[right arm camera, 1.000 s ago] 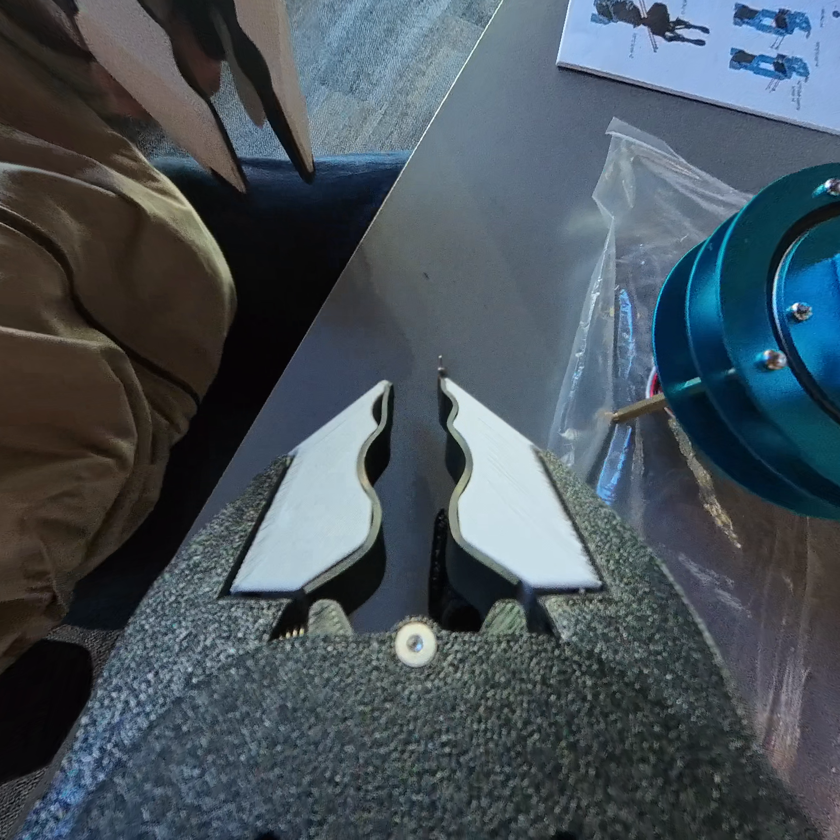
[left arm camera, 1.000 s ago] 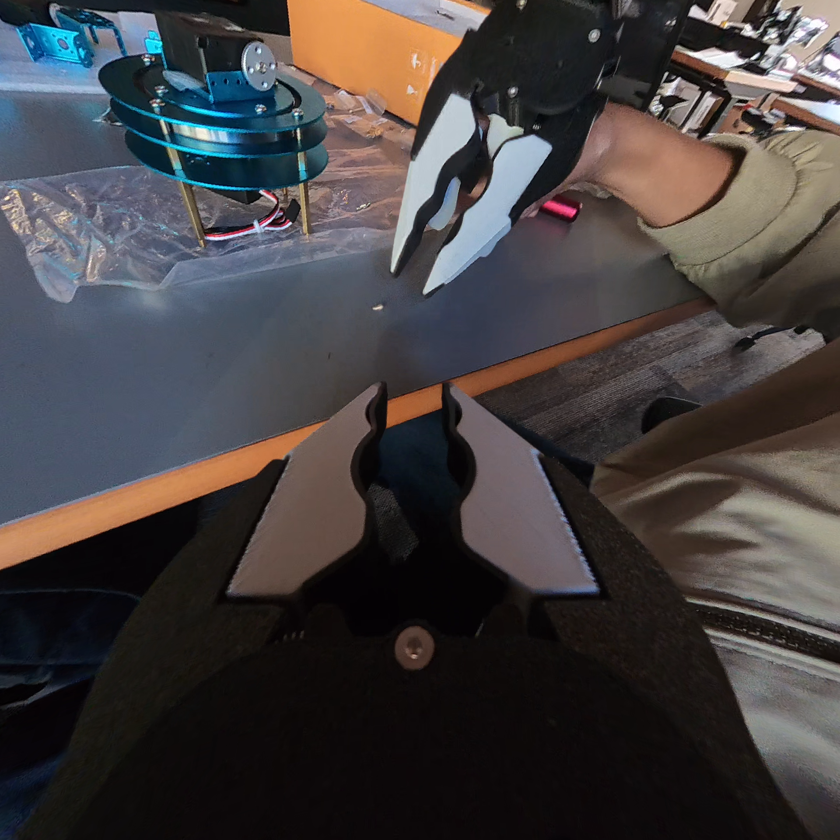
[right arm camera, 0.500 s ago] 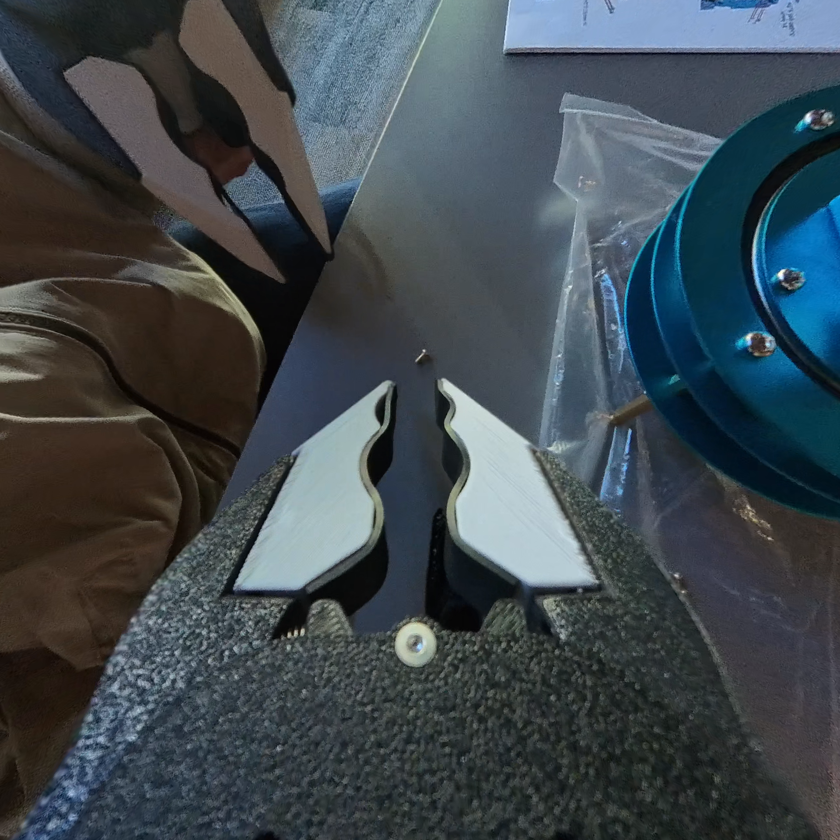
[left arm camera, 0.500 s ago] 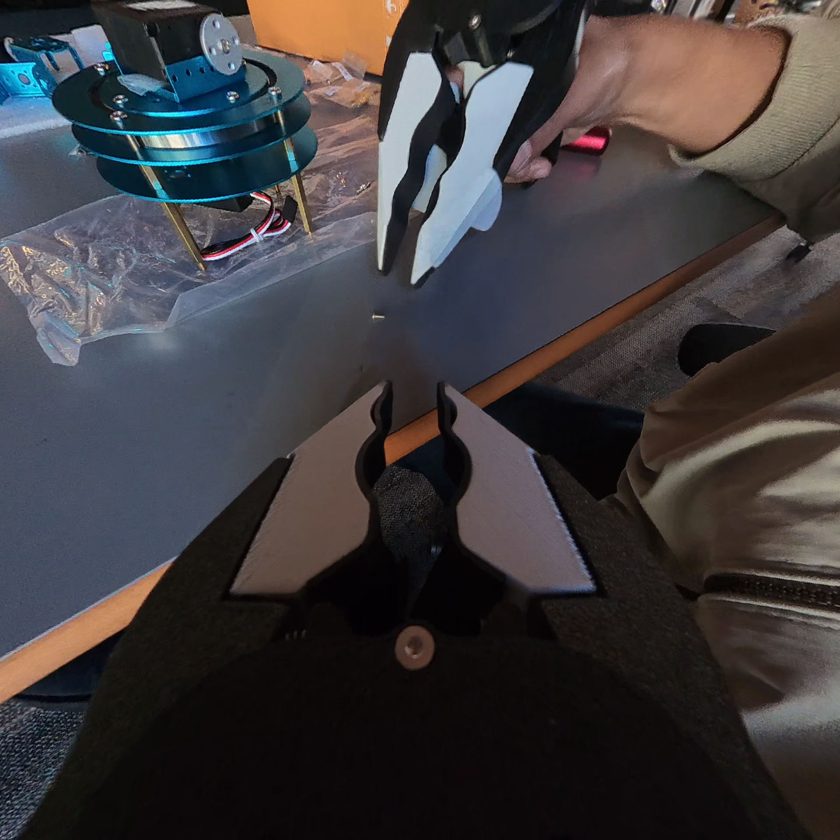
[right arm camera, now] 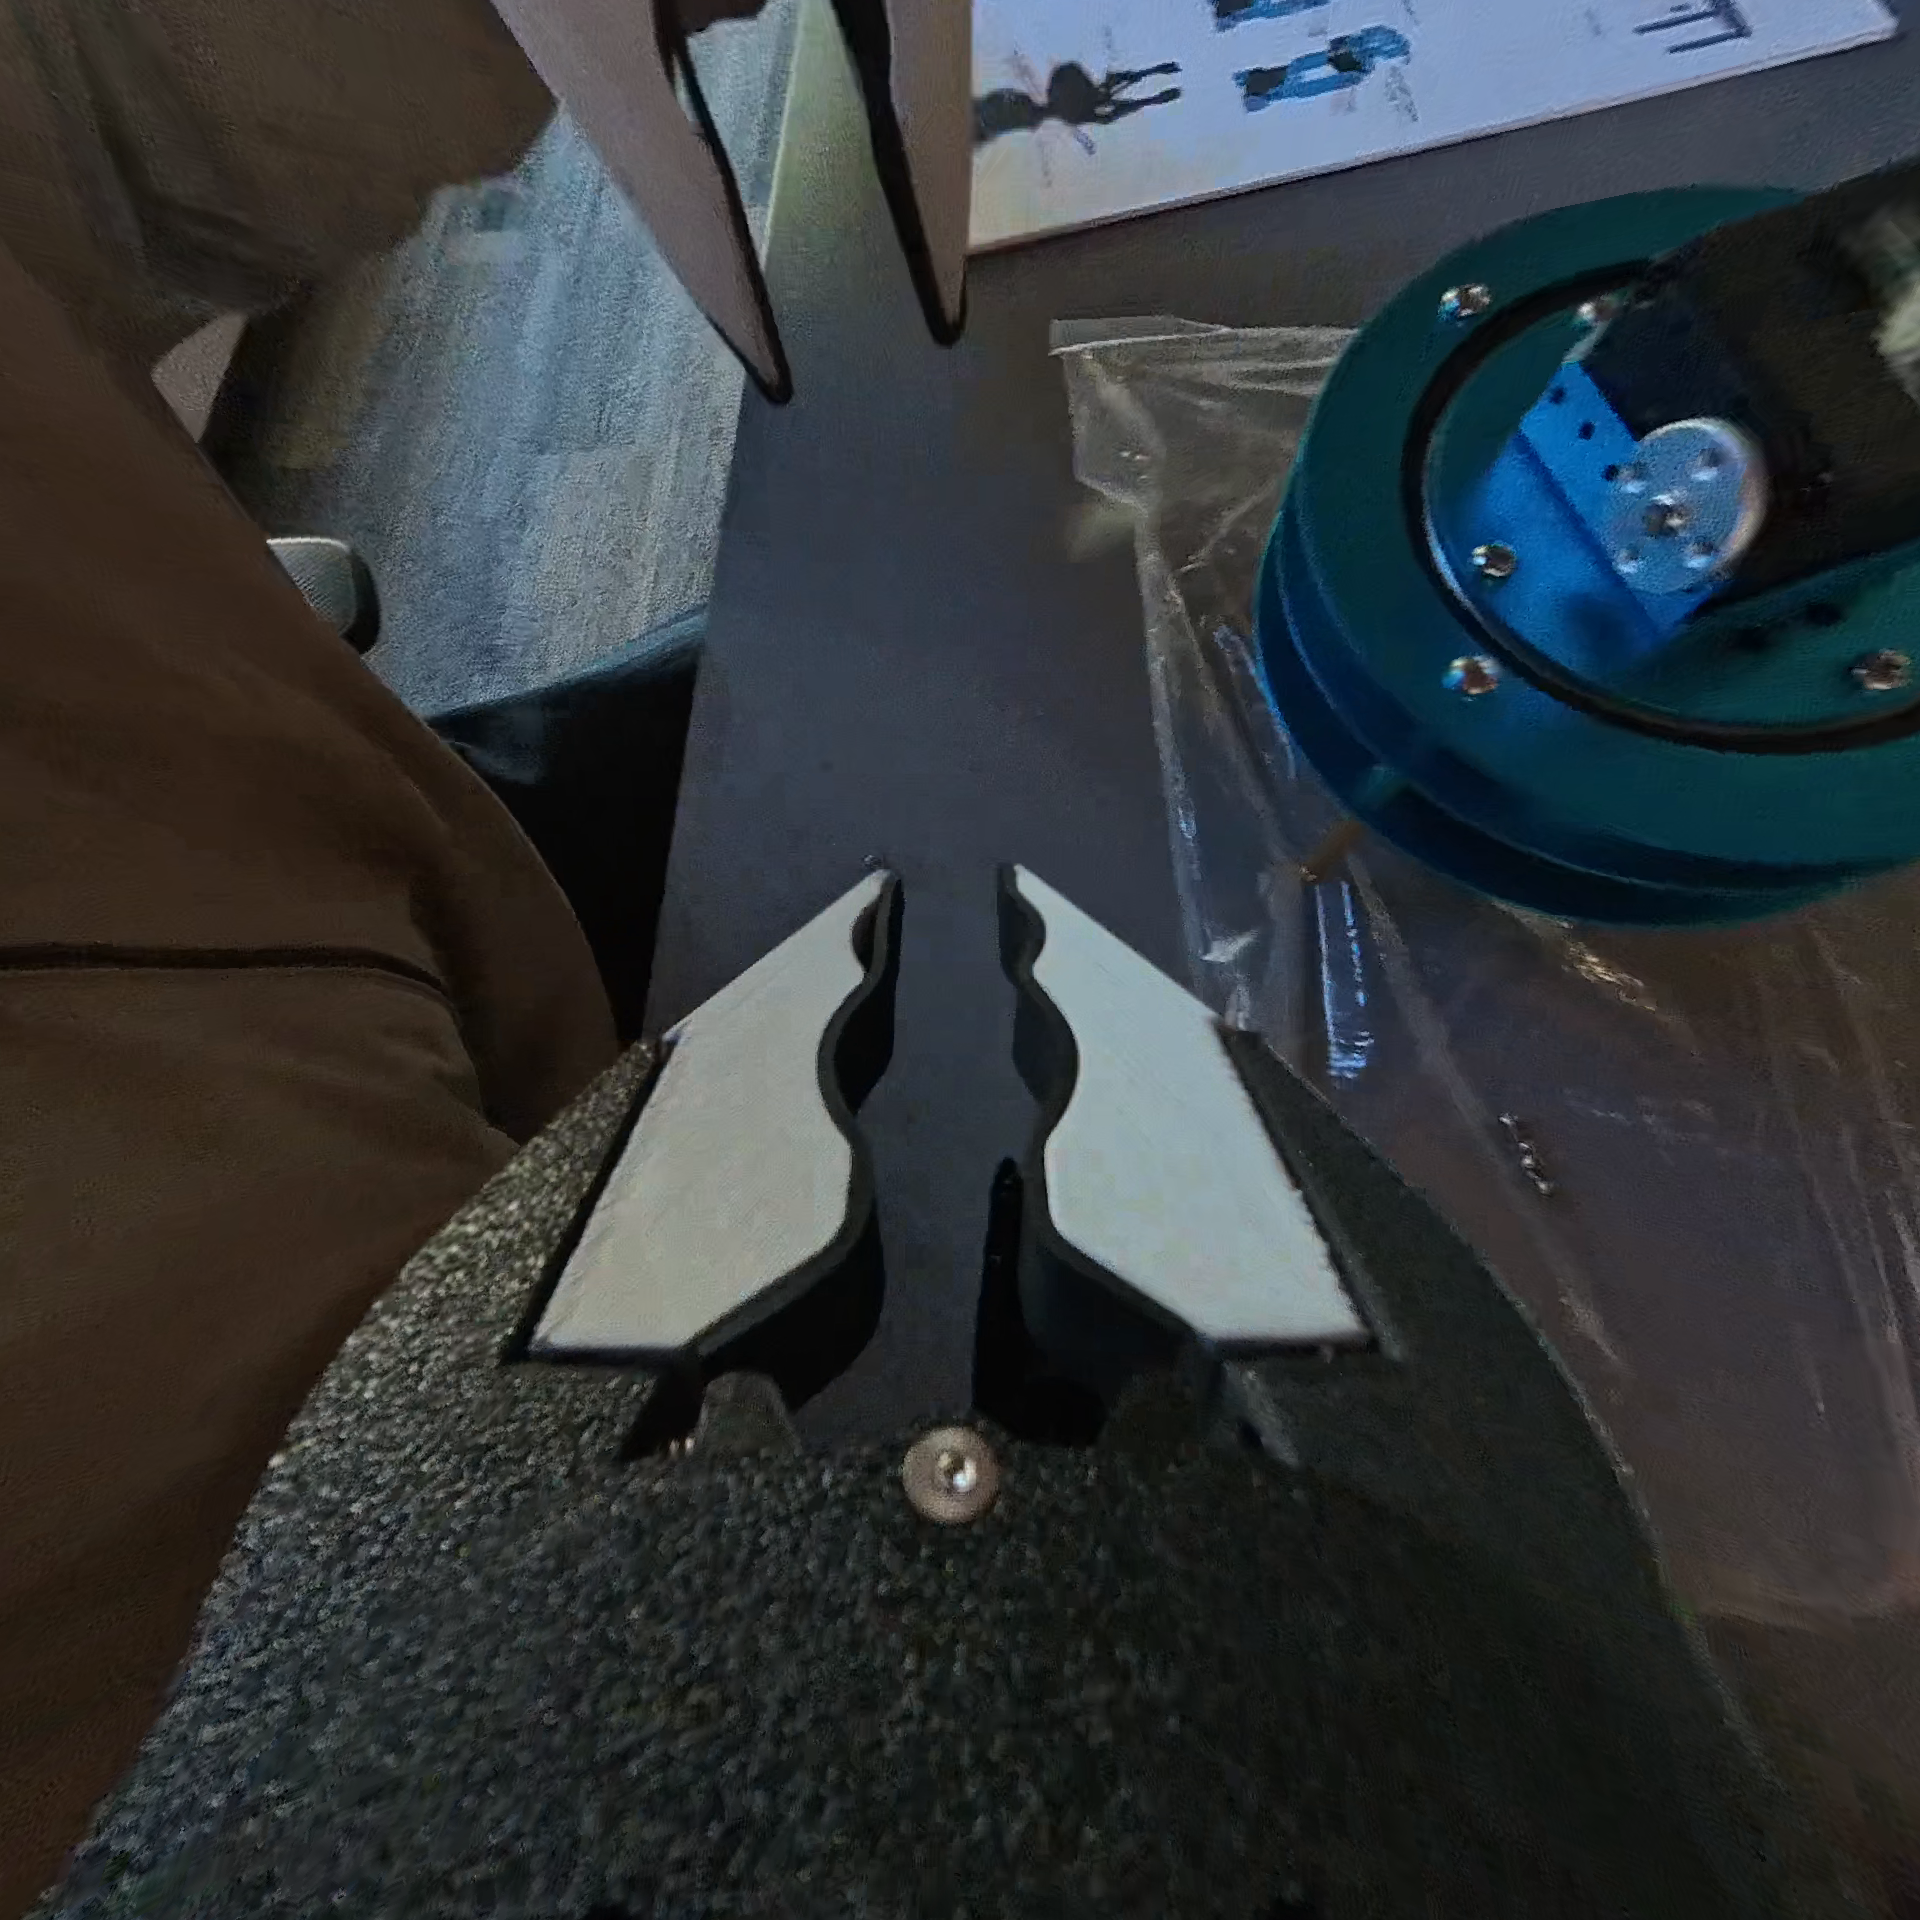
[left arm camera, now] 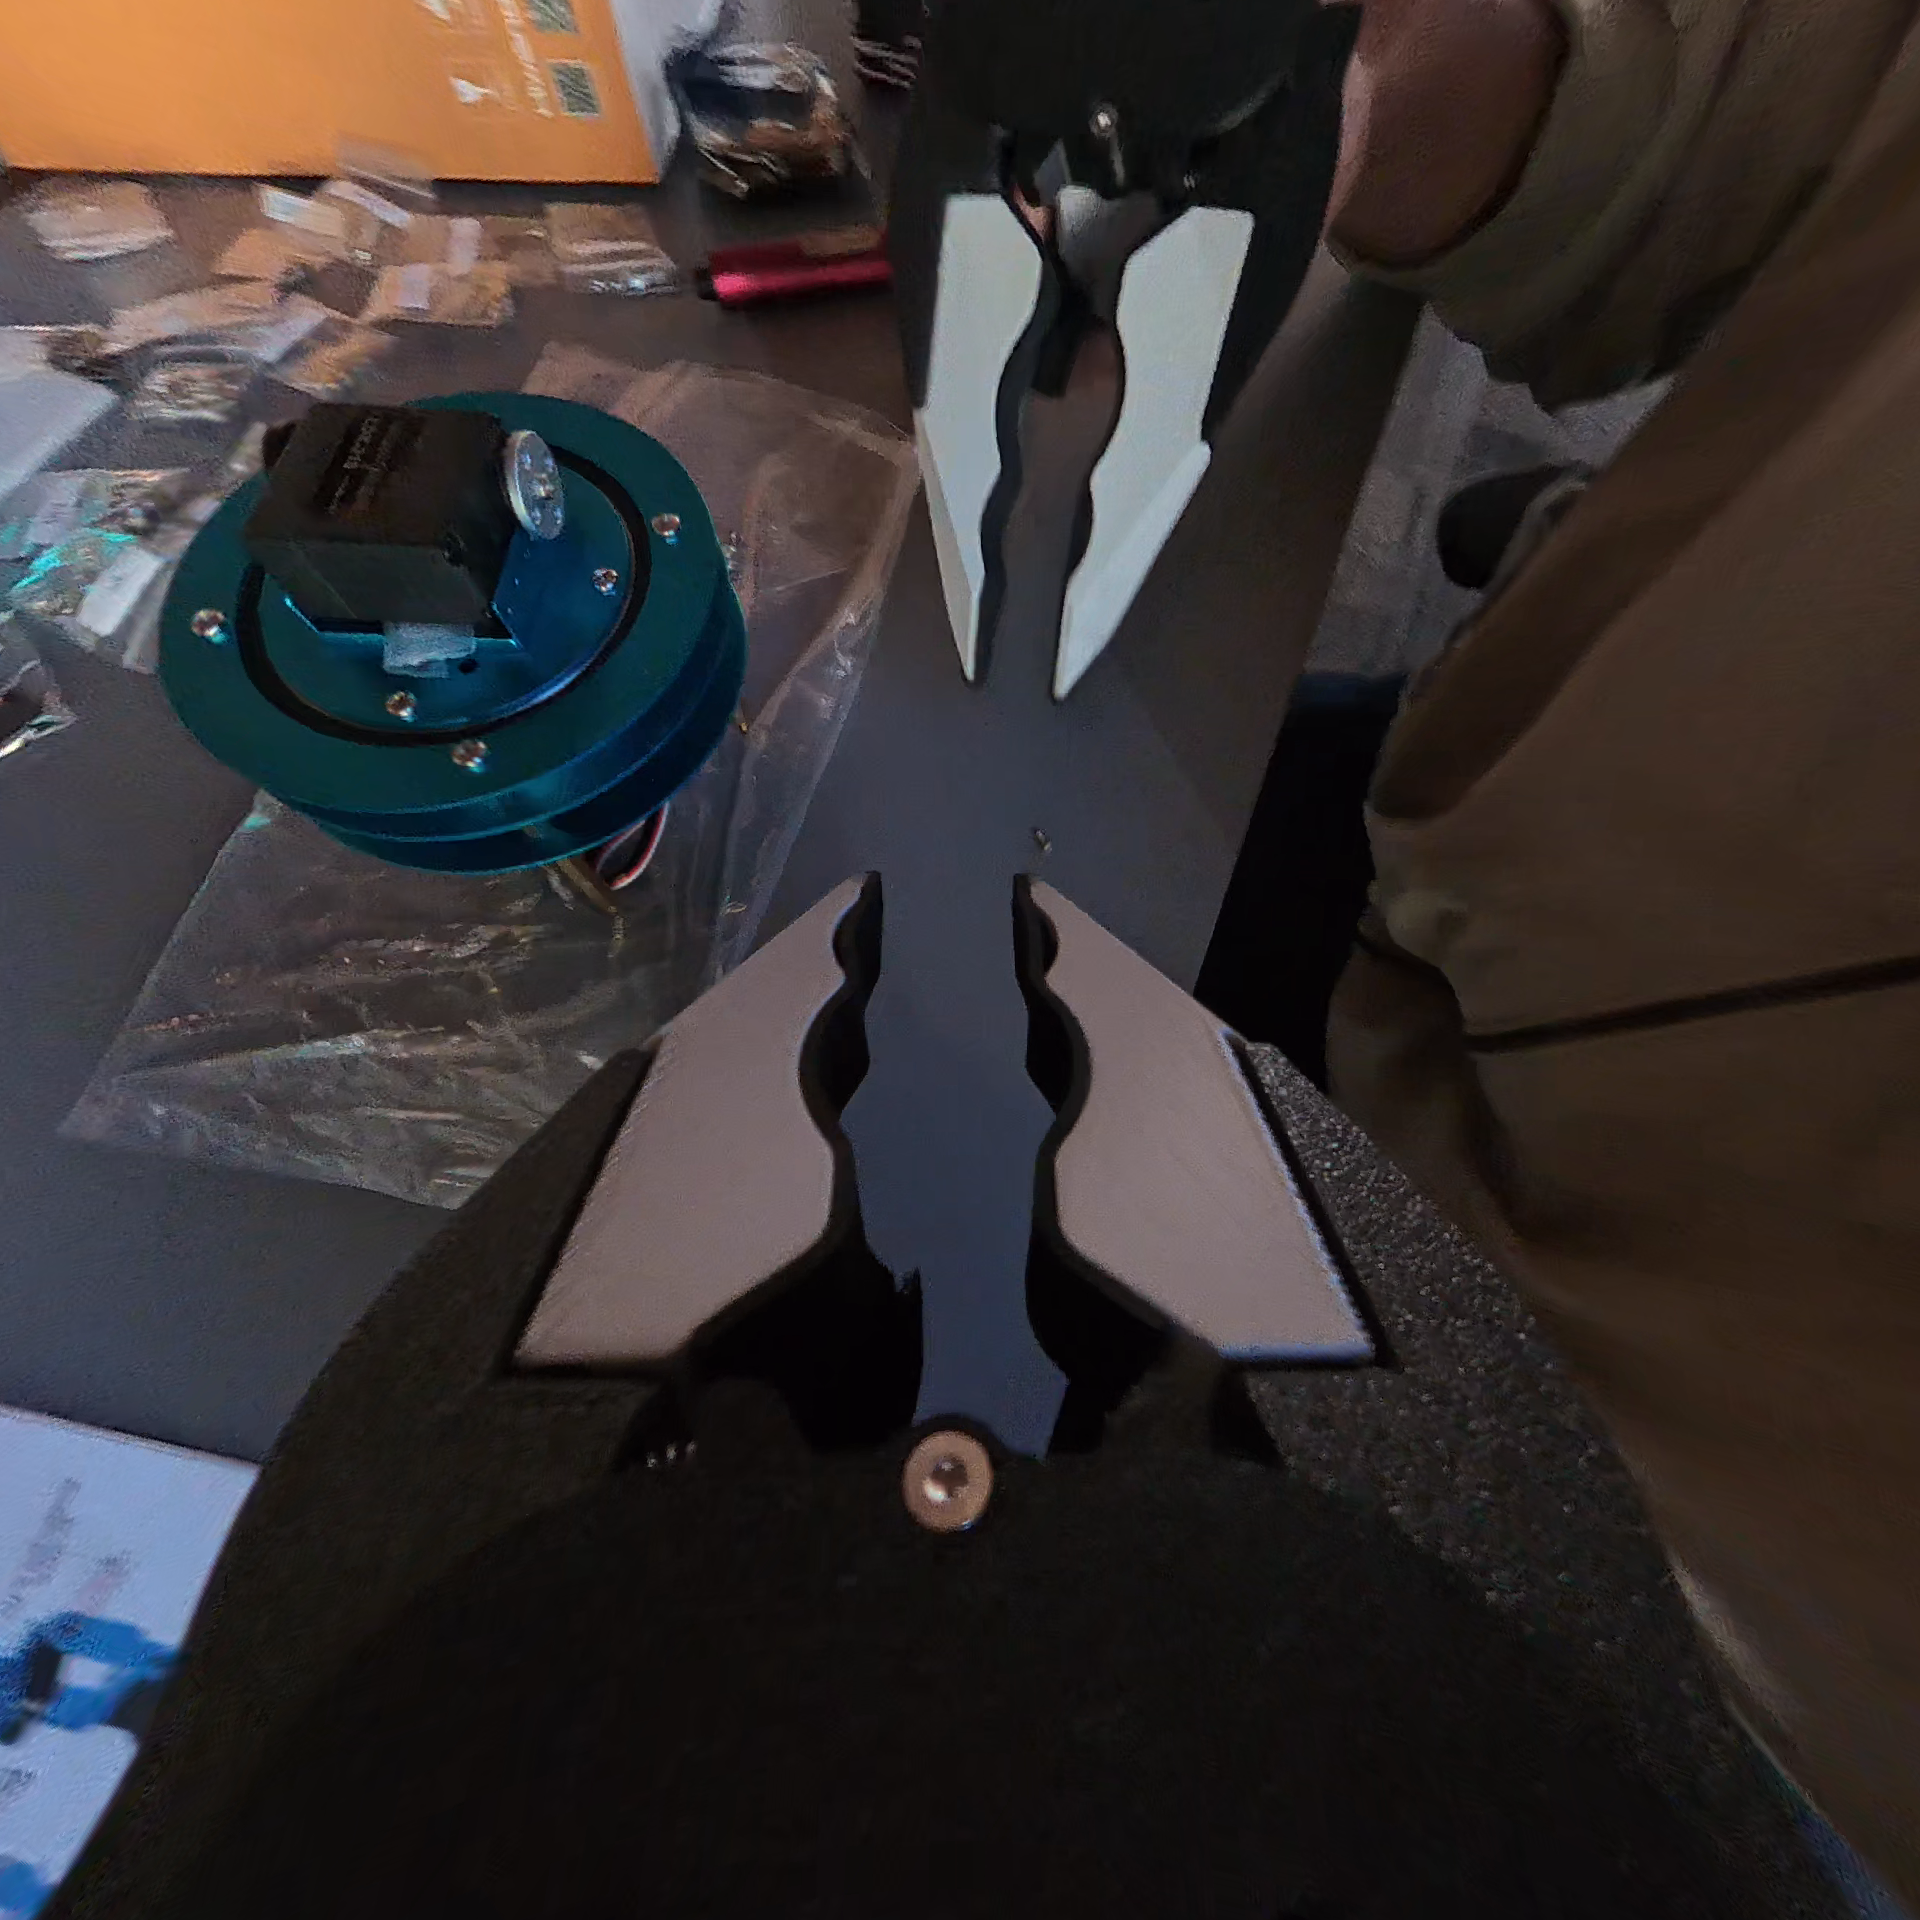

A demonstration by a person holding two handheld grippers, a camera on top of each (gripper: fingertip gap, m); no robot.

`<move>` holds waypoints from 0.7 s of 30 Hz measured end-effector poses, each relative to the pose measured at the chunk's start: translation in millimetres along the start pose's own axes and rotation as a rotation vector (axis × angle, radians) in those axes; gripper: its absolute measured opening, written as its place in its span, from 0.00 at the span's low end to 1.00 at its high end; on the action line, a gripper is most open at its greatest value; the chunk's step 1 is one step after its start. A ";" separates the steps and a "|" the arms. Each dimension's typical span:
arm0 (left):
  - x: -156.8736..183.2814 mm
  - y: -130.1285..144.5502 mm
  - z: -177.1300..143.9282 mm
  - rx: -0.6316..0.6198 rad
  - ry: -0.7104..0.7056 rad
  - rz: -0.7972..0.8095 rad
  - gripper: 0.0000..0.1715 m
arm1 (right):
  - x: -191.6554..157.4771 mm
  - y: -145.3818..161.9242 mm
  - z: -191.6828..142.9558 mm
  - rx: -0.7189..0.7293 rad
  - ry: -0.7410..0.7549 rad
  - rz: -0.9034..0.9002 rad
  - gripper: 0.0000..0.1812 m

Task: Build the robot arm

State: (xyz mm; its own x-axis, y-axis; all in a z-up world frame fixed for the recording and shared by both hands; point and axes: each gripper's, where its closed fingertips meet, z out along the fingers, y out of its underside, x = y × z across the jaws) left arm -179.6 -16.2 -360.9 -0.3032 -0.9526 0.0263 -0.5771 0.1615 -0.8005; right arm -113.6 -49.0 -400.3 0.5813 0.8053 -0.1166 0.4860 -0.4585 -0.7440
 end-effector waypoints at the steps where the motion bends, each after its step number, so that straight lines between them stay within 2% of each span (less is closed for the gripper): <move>1: -6.0 -1.3 -4.9 -0.030 0.044 0.025 0.15 | 8.2 -3.2 -6.0 0.005 0.048 0.012 0.09; 5: -23.5 -6.6 -18.0 -0.085 0.142 0.091 0.15 | 29.3 -7.8 -25.6 -0.121 0.106 0.016 0.18; 7: -33.9 -1.2 -20.5 -0.128 0.133 0.110 0.15 | 35.6 -13.1 -27.7 -0.153 0.076 0.014 0.17; 10: -51.7 5.1 -21.9 -0.175 0.058 0.058 0.15 | 43.7 -17.3 -26.6 -0.127 0.159 0.103 0.17; 12: -56.6 8.7 -24.6 -0.179 0.009 0.015 0.15 | 29.2 -19.7 -20.8 -0.035 0.250 0.171 0.16; 15: -48.8 12.6 -29.9 -0.174 -0.017 0.029 0.15 | 11.6 -14.1 -16.6 0.149 0.467 0.381 0.12; 19: -6.4 16.9 -21.5 -0.156 0.051 0.073 0.15 | -38.1 6.9 -14.0 0.382 0.661 0.580 0.12; 21: 16.9 25.8 -6.1 -0.165 0.082 0.138 0.14 | -70.1 9.9 -17.6 0.558 0.748 0.615 0.12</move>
State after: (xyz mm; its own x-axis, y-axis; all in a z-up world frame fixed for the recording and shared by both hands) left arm -204.2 -26.5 -377.5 -0.4443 -0.8956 -0.0224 -0.6402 0.3349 -0.6914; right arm -138.1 -116.6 -387.9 0.9596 -0.0153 -0.2808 -0.2710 -0.3169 -0.9089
